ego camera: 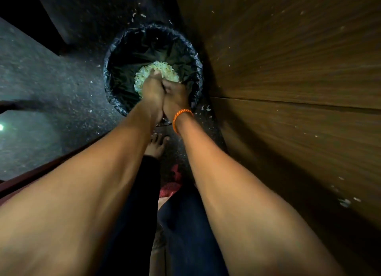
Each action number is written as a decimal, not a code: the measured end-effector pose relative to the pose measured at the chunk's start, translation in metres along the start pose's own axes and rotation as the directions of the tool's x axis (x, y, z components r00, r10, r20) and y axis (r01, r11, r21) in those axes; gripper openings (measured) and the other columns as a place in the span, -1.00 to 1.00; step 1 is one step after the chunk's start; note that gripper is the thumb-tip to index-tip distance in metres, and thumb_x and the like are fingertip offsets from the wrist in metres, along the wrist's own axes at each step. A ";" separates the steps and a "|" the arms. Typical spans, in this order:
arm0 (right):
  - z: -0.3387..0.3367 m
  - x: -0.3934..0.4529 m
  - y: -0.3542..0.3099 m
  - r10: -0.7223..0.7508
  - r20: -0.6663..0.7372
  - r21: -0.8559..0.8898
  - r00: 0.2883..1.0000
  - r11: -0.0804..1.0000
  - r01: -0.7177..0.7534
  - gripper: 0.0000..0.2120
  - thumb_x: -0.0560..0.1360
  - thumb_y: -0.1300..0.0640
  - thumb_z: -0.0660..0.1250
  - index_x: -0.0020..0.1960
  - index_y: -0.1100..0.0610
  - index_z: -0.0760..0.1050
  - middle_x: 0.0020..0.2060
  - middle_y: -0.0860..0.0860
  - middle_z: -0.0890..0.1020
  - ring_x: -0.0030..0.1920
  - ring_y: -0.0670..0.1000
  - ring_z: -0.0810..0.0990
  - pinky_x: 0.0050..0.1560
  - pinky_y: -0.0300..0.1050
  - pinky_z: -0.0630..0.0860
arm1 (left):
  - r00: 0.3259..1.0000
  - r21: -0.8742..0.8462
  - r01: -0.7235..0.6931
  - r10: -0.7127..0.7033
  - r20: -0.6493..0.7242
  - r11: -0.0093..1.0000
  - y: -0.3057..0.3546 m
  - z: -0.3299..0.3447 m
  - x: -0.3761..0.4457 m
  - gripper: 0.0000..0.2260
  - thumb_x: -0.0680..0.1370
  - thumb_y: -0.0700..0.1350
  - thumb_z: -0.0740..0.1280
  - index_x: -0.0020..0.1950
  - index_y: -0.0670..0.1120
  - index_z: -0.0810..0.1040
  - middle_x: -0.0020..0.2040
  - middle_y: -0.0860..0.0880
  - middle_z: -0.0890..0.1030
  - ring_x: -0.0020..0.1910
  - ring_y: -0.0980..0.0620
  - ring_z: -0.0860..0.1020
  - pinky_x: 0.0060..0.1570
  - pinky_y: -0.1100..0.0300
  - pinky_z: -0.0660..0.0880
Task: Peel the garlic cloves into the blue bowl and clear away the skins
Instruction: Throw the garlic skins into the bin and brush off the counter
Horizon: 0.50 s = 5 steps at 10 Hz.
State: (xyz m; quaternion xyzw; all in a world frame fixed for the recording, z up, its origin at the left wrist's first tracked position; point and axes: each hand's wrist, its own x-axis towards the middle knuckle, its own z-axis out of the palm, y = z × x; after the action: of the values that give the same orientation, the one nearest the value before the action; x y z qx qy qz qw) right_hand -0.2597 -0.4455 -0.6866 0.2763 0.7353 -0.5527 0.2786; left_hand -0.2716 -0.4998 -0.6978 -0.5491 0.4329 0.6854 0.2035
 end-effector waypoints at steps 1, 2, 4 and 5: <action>-0.010 -0.006 0.011 -0.089 -0.110 -0.048 0.990 0.995 0.085 -0.85 0.52 0.47 0.39 0.02 0.34 0.69 -0.17 0.19 0.74 -0.19 0.11 0.73 -0.15 0.03 0.73 | 1.000 0.177 -0.013 0.009 0.022 0.984 0.009 -0.013 0.005 -0.67 0.77 -0.14 0.17 -0.07 -0.15 0.64 -0.34 -0.10 0.68 -0.39 -0.06 0.59 -0.50 0.25 0.47; -0.015 -0.002 0.013 -0.214 -0.282 -0.294 0.935 0.947 0.128 -0.79 0.49 0.24 0.48 -0.30 0.11 0.56 -0.38 0.09 0.66 -0.37 0.20 0.65 -0.33 0.04 0.60 | 0.950 0.473 -0.230 0.302 -0.081 0.851 0.008 -0.010 0.004 -0.78 0.62 -0.23 0.42 -0.23 -0.08 0.67 -0.28 -0.07 0.72 -0.42 -0.01 0.63 -0.44 0.10 0.65; -0.019 0.012 0.001 -0.312 -0.325 -0.376 0.893 0.909 0.181 -0.73 0.41 0.42 0.32 -0.27 0.09 0.62 -0.24 0.08 0.71 -0.22 0.12 0.68 -0.14 0.04 0.64 | 0.877 0.637 -0.263 0.455 -0.155 0.725 0.023 -0.005 -0.001 -0.57 0.71 0.12 0.33 -0.09 -0.23 0.67 -0.07 -0.29 0.73 -0.10 -0.23 0.68 -0.02 -0.05 0.58; -0.024 0.018 -0.001 -0.309 -0.331 -0.425 0.892 0.893 0.152 -0.72 0.55 0.20 0.38 -0.34 0.12 0.54 -0.36 0.21 0.64 -0.31 0.24 0.60 -0.32 0.05 0.48 | 0.912 0.702 -0.273 0.409 -0.029 0.657 0.017 -0.001 -0.009 -0.75 0.74 -0.18 0.20 0.03 -0.17 0.66 0.01 -0.18 0.71 -0.04 -0.14 0.67 -0.04 0.05 0.51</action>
State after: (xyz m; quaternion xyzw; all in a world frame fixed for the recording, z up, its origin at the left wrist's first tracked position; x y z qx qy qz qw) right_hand -0.2749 -0.4211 -0.6934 0.2290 0.8982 -0.3597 0.1067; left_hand -0.2809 -0.5075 -0.6832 -0.4041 0.7668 0.4487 0.2178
